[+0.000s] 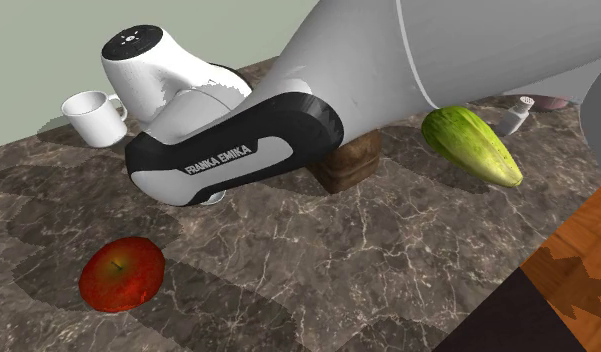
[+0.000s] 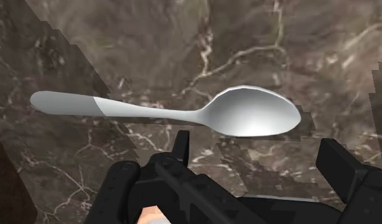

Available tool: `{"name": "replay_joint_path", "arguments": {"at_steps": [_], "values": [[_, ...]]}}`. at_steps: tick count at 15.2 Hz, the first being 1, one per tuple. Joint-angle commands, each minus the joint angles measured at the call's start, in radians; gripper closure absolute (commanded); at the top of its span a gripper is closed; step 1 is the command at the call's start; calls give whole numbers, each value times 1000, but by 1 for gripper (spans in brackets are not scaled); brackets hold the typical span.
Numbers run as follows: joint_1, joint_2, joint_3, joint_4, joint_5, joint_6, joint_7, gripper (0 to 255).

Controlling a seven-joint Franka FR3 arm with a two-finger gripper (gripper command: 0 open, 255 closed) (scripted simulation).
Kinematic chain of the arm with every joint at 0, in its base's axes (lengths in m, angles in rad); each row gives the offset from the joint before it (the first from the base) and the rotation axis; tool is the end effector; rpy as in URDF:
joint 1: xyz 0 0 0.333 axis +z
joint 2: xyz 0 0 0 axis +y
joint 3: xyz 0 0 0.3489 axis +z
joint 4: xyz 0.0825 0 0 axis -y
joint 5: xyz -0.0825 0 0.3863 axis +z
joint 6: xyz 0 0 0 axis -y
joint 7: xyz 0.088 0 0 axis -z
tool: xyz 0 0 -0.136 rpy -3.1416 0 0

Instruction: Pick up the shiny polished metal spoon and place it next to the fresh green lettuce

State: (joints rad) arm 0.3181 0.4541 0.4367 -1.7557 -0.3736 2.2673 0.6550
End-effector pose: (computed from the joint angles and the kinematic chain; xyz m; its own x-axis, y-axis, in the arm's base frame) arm 0.5291 0.4342 0.3405 0.9497 0.2721 0.1550 0.2698 -0.9622 0.0360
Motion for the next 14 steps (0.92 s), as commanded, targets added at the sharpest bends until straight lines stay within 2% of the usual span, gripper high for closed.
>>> {"name": "replay_joint_path", "arguments": {"at_steps": [1, 8, 9, 14], "values": [[2, 11, -5, -6, -8, 17, 6, 0], [2, 11, -5, -6, -8, 17, 6, 0], [2, 11, -5, -6, -8, 17, 6, 255], [2, 11, -5, -6, -8, 17, 6, 255]]}}
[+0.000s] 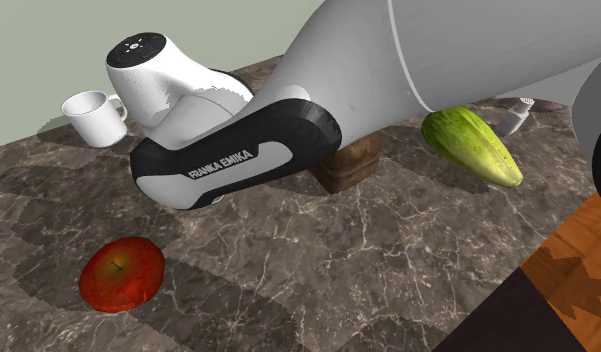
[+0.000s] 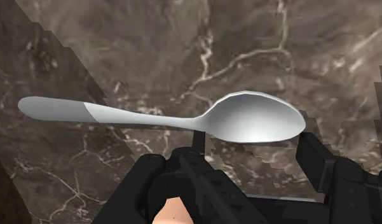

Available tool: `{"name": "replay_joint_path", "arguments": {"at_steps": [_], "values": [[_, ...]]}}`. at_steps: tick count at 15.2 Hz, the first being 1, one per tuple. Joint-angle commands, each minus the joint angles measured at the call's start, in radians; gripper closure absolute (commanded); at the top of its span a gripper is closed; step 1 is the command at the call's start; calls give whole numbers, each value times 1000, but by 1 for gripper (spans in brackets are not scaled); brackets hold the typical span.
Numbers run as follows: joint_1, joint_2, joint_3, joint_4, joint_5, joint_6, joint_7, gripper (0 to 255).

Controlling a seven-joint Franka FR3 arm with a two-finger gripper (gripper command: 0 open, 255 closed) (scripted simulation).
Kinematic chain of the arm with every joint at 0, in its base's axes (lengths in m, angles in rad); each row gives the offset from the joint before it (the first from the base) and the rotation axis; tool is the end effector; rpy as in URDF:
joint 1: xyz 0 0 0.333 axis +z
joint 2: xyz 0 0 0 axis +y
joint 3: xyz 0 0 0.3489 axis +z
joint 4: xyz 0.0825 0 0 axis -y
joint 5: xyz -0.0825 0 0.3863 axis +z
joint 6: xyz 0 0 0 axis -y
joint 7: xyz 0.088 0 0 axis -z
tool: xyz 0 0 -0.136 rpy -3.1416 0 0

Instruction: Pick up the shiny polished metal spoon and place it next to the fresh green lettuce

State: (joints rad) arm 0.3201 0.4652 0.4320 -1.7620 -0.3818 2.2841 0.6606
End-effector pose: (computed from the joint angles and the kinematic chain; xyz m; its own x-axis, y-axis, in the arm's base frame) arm 0.5298 0.4339 0.3317 0.9496 0.2721 0.1555 0.2699 -0.9622 0.0360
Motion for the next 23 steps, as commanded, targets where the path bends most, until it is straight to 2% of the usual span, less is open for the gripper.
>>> {"name": "replay_joint_path", "arguments": {"at_steps": [1, 4, 23], "values": [[0, 0, 0, 0, 0, 0, 0, 255], [0, 0, 0, 0, 0, 0, 0, 255], [-19, -103, 38, 114, 80, -203, -68, 255]]}}
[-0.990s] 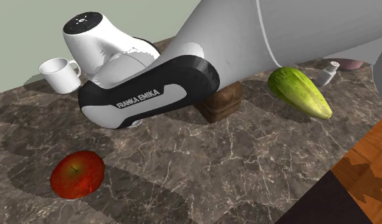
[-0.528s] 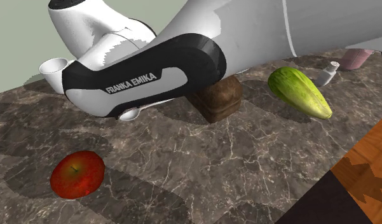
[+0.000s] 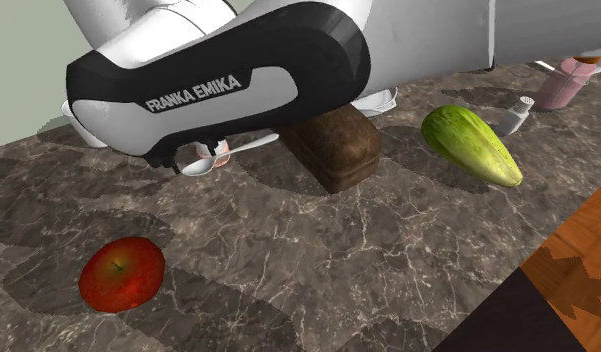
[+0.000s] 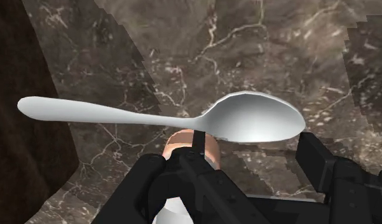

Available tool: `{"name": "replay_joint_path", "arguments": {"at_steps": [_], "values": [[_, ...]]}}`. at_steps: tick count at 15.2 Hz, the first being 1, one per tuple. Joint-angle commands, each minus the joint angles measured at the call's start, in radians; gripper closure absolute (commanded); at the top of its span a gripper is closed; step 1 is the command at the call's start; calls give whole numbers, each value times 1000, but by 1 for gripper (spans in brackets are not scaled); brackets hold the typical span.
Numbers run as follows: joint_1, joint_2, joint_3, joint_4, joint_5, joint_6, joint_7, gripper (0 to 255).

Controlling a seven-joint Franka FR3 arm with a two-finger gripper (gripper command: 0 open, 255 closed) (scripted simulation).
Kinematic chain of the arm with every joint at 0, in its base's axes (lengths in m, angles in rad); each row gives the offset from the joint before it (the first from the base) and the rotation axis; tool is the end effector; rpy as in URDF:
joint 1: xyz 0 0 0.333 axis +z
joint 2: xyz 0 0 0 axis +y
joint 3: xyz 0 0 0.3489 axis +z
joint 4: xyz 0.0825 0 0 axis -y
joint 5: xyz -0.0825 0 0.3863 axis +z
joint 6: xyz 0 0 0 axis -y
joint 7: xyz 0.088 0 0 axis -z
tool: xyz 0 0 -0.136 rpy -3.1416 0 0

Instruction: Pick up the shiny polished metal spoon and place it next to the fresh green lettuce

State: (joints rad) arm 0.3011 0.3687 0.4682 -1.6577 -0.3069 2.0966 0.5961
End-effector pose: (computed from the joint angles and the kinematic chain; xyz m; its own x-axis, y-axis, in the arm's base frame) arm 0.5281 0.4326 0.4266 0.9495 0.2722 0.1558 0.2699 -0.9622 0.0360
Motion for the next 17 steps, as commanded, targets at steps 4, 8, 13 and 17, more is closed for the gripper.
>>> {"name": "replay_joint_path", "arguments": {"at_steps": [4, 8, 13, 17], "values": [[0, -19, 7, 46, 16, -62, -14, 255], [1, -29, 11, 86, 25, -111, -25, 255], [4, -36, 15, 144, 34, -174, -36, 255], [-39, -88, 10, 100, 65, -170, -86, 255]]}}
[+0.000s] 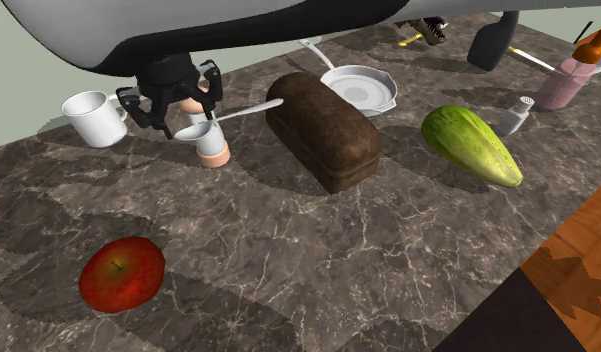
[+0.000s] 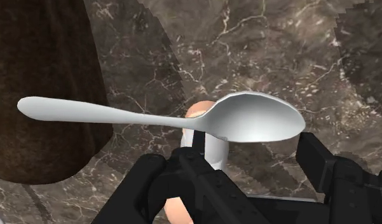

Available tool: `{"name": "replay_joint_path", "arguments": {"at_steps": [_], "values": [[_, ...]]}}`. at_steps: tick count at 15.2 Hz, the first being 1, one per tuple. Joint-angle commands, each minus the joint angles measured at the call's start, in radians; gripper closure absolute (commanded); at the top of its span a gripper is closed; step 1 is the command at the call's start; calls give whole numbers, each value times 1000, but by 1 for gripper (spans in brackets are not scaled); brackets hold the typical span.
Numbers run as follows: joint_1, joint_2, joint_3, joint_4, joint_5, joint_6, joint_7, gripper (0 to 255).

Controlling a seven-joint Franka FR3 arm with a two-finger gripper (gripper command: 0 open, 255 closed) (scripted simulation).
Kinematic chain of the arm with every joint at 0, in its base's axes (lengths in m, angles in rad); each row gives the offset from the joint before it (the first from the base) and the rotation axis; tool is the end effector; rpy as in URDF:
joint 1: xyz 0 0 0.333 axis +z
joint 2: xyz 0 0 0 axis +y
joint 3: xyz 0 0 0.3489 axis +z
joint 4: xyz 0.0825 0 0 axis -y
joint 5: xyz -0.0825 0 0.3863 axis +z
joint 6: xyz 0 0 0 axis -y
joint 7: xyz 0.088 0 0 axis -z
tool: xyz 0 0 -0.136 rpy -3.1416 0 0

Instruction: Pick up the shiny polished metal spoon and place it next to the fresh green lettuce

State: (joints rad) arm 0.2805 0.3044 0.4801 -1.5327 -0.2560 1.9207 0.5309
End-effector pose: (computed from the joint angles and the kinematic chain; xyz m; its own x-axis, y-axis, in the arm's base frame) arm 0.5291 0.4171 0.5108 0.9496 0.2721 0.1559 0.2698 -0.9622 0.0361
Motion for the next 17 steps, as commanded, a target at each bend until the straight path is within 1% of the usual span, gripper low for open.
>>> {"name": "replay_joint_path", "arguments": {"at_steps": [1, 5, 9, 17], "values": [[-40, -48, -6, -56, 28, 18, -44, 255], [-117, -133, -30, -162, 83, 61, -145, 255], [-182, -201, -63, -245, 131, 92, -251, 255], [-290, -288, -148, -346, 201, 128, -464, 255]]}}
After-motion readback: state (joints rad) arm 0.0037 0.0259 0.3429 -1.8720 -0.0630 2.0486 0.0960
